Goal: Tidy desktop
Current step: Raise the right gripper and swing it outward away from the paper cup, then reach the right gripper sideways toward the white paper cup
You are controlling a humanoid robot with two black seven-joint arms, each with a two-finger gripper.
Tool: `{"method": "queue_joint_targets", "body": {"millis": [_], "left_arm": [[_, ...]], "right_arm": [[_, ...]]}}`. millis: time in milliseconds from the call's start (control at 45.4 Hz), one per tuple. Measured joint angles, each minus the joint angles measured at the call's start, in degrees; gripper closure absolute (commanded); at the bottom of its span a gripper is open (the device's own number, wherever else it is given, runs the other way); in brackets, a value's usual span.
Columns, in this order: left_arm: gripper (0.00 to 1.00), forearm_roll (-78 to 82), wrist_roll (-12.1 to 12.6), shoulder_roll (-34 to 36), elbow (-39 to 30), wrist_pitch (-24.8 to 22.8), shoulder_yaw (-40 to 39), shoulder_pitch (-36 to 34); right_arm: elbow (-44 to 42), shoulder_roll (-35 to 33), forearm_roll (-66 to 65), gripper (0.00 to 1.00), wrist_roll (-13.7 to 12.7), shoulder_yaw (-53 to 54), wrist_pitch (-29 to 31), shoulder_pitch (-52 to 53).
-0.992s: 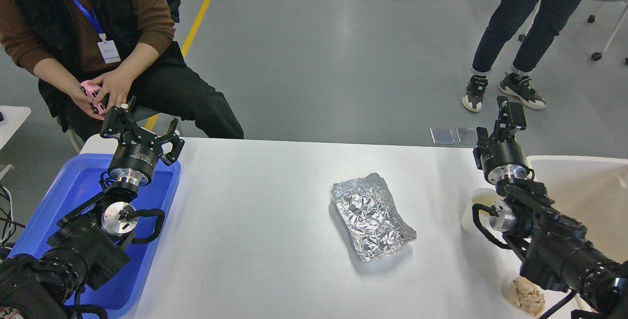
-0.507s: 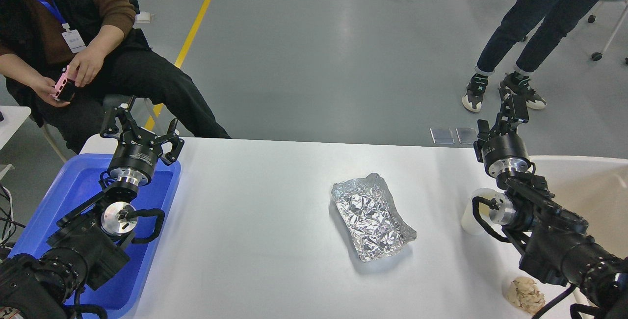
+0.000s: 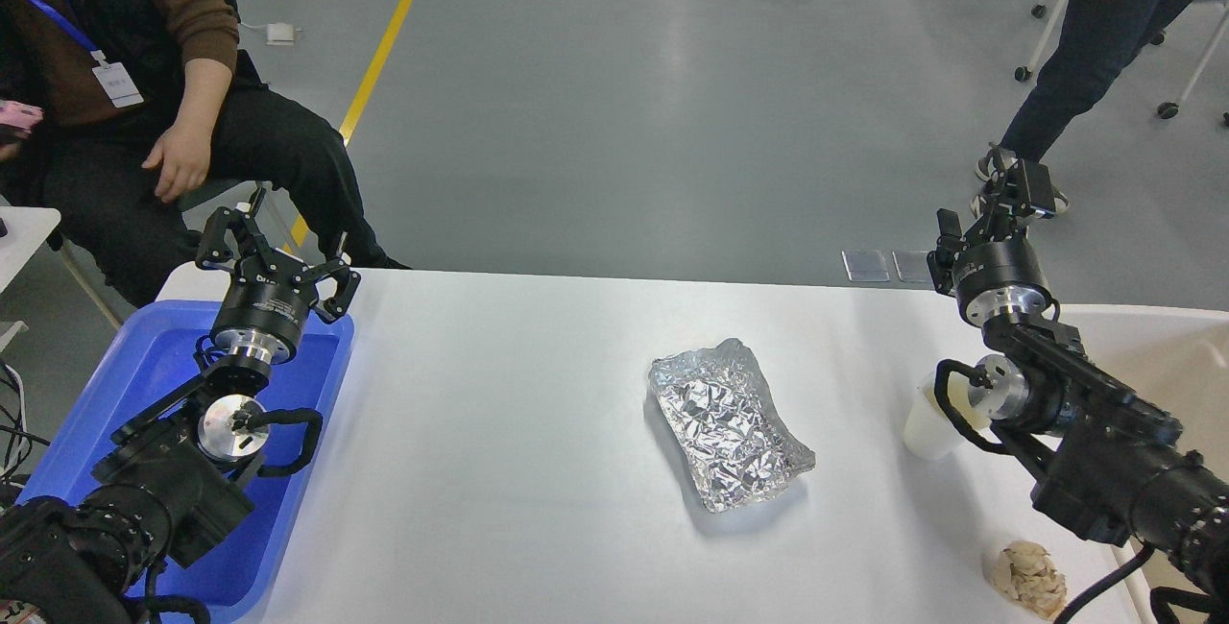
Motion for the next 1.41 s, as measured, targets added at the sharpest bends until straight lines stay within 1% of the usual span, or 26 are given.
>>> {"method": "queue_joint_targets", "body": {"millis": [265,331,419,529,551,617,727,860,926,1036,1257,1411], "left_arm": [[0.0,0.0,0.0,0.0,0.0,0.0,0.0,0.01],[0.0,0.0,0.0,0.0,0.0,0.0,0.0,0.01],[0.0,0.0,0.0,0.0,0.0,0.0,0.0,0.0],[0.0,0.0,0.0,0.0,0.01,0.0,0.0,-0.02],[0.0,0.0,0.0,0.0,0.01,0.0,0.0,-0.03],[0.0,0.0,0.0,0.0,0.01,0.0,0.0,-0.04],[0.0,0.0,0.0,0.0,0.0,0.0,0.0,-0.04],[0.0,0.0,0.0,0.0,0.0,0.0,0.0,-0.04],[0.0,0.0,0.0,0.0,0.01,0.0,0.0,-0.04],[0.0,0.0,0.0,0.0,0.0,0.0,0.0,-0.04],[0.0,0.0,0.0,0.0,0.01,0.0,0.0,-0.04],[0.0,0.0,0.0,0.0,0.01,0.0,0.0,-0.02]], "right_arm": [[4.69,-3.89,0.24,0.0,-0.18,-2.65,-0.3,-1.09],[5.34,-5.45,0.0,0.0,-0.32,-5.2,-0.39,-1.0],[5.85,-7.83,-0.66,0.0,-1.41,-10.53,-0.34,0.27],[6.31,-11.33,-1.62,0.0,-4.36,-21.83,0.29,4.13],[6.45,-12.54,-1.88,0.0,-5.34,-26.45,0.83,6.04],[6.55,-13.81,-2.1,0.0,-6.2,-31.88,1.73,8.39],[6.68,-17.07,-2.58,0.0,-7.99,-46.5,4.18,15.19],[6.71,-20.19,-4.08,0.01,-9.14,-59.63,6.98,21.73],[6.72,-21.65,-6.2,0.02,-9.47,-64.25,8.25,24.18],[6.73,-23.92,-13.02,0.04,-9.83,-70.03,9.86,27.12],[6.86,-25.43,-24.18,0.04,-10.07,-74.3,11.05,28.4],[7.25,-24.95,-28.47,0.03,-10.13,-75.68,11.44,28.61]]}}
